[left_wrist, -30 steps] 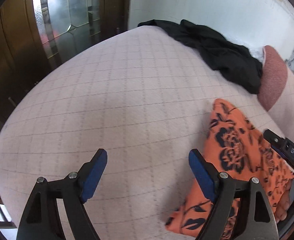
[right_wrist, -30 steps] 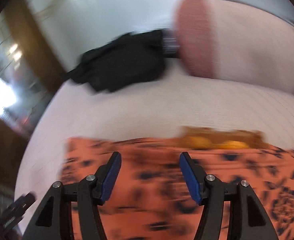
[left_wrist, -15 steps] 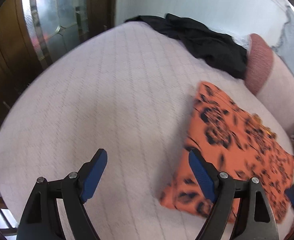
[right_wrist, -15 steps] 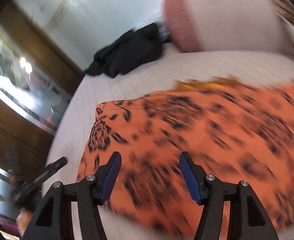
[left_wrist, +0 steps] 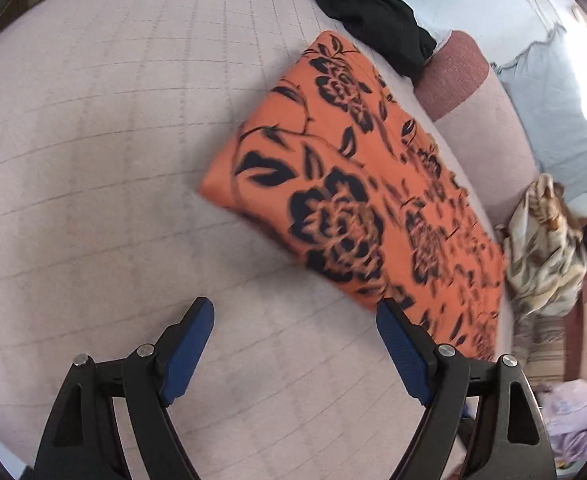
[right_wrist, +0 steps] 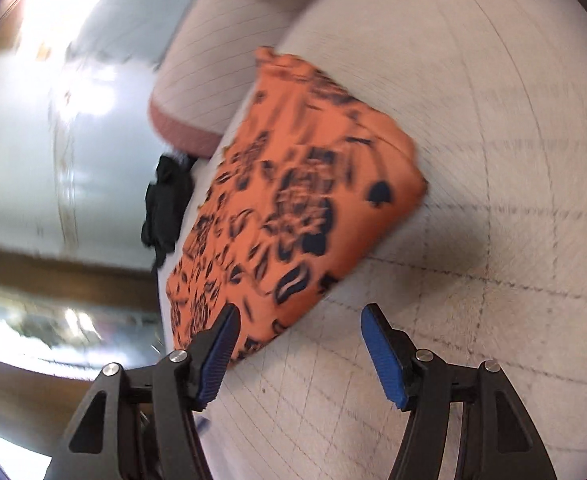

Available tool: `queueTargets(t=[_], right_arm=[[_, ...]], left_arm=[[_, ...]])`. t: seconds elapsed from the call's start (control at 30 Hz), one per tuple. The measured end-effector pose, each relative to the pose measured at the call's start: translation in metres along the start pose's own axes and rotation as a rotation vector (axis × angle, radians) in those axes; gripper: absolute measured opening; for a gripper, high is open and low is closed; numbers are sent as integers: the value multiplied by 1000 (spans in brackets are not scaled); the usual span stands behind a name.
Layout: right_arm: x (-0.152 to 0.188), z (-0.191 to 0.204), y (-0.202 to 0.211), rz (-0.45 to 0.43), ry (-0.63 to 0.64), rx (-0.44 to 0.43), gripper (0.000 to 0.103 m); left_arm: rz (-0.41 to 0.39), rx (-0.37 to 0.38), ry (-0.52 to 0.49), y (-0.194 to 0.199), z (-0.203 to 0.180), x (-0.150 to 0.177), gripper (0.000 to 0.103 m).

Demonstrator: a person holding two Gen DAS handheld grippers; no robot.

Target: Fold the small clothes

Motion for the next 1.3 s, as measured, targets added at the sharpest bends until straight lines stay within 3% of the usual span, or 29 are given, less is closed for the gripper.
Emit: queueTargets(t=[0.13, 0.37, 0.43, 0.47, 0.53, 0.57, 0.6, 0.7, 0.8, 1.03, 1.17, 1.3], right_arm=[[-17, -5, -13, -31, -49, -26, 68], [-55, -5, -35, -114, -90, -99, 69], [-60, 1, -42, -141, -70, -90, 69], [-63, 8, -48, -145, -41, -77, 70], [-68, 20, -57, -149, 25, -39, 62], [-70, 19, -56, -152, 40, -22, 36], [-73, 19, -62, -141, 48, 1, 21], [-75, 21, -68, -160, 34, 4, 19], [-69, 37, -62, -198, 97, 26, 16], [-38, 62, -22, -290, 172, 7, 15], [-8, 60, 14, -291, 186, -3, 15], [24, 33, 44, -249, 173, 29, 15]], left_arm=[[-8, 62, 69, -16, -2, -24, 88], [-119, 221, 187, -28, 4, -48, 90], [-136, 232, 190, -29, 3, -51, 88], [-151, 228, 185, -29, 1, -51, 84], [-156, 208, 180, -36, -2, -53, 41], [-144, 201, 180, -40, -2, -54, 37], [-143, 203, 185, -43, 0, -55, 32], [-161, 205, 186, -40, -2, -56, 24], [-185, 197, 158, -33, -9, -55, 18], [-188, 232, 141, 6, 4, -27, 15], [-179, 205, 94, 31, 17, 16, 15], [-149, 134, 40, 33, 31, 66, 16]])
Point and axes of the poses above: each gripper's, at about its wrist camera, not at the fingertips, and y roughly against the way its jaws point, z to its left, x to its underside, the point moved 1 cm from there along -y, roughly the way its jaws point, and after that the axes turned 3 degrees about z, right-handed, at the moved point
